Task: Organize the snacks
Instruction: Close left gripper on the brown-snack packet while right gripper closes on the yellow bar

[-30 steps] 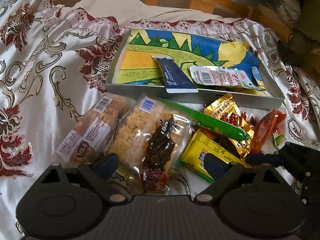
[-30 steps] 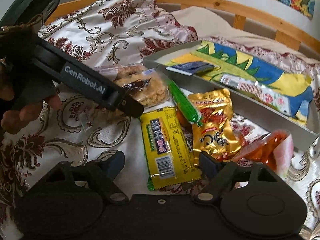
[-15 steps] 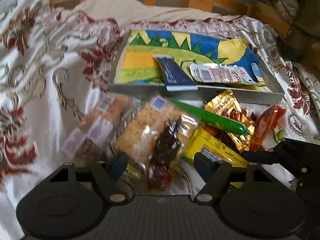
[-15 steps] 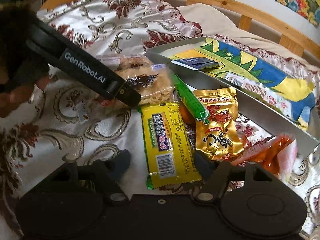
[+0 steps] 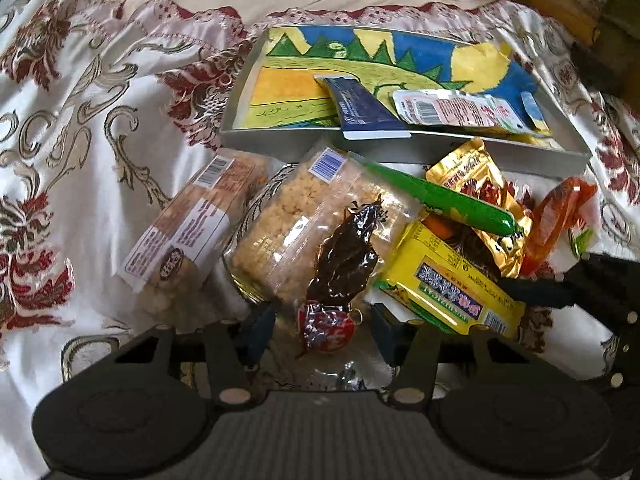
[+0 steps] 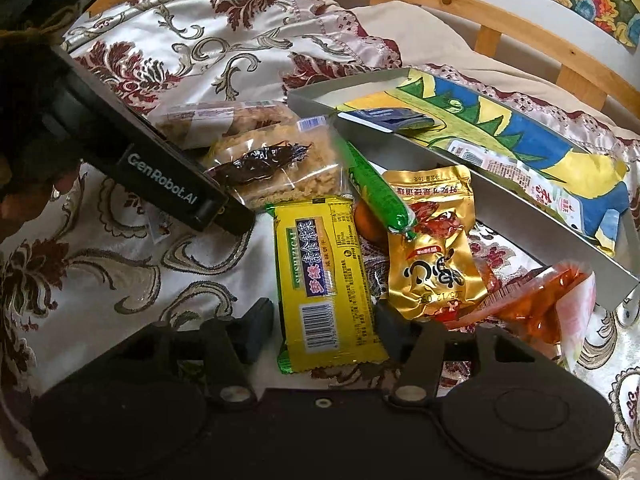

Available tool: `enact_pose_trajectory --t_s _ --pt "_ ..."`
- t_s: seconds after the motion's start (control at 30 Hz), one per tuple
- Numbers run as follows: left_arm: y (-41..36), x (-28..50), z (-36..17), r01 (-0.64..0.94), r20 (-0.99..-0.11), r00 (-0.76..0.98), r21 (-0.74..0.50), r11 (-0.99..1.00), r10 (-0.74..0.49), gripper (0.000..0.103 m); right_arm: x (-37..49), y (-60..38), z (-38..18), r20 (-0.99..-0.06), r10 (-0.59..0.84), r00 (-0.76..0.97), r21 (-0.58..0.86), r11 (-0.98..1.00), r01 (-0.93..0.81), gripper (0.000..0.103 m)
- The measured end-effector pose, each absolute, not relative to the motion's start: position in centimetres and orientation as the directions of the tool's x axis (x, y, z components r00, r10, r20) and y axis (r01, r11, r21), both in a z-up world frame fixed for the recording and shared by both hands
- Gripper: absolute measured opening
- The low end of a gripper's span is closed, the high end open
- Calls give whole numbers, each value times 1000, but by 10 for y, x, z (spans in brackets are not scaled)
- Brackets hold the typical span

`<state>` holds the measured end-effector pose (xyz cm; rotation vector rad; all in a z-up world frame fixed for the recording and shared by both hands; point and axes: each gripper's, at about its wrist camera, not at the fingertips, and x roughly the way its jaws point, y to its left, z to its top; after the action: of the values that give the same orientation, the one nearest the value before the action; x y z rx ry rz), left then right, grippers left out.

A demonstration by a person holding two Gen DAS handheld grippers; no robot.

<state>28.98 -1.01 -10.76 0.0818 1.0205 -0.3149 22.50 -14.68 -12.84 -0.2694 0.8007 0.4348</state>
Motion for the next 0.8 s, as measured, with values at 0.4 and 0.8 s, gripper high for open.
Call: enact_pose_trajectory --t_s 0.4,0.8 --pt "-8 282 -99 233 -882 397 -169 958 -253 52 221 -138 -121 -768 201 608 -150 867 -476 51" --pt "-13 263 -94 208 -885 343 -254 945 -314 51 206 -146 -109 -821 178 543 -129 868 -480 50"
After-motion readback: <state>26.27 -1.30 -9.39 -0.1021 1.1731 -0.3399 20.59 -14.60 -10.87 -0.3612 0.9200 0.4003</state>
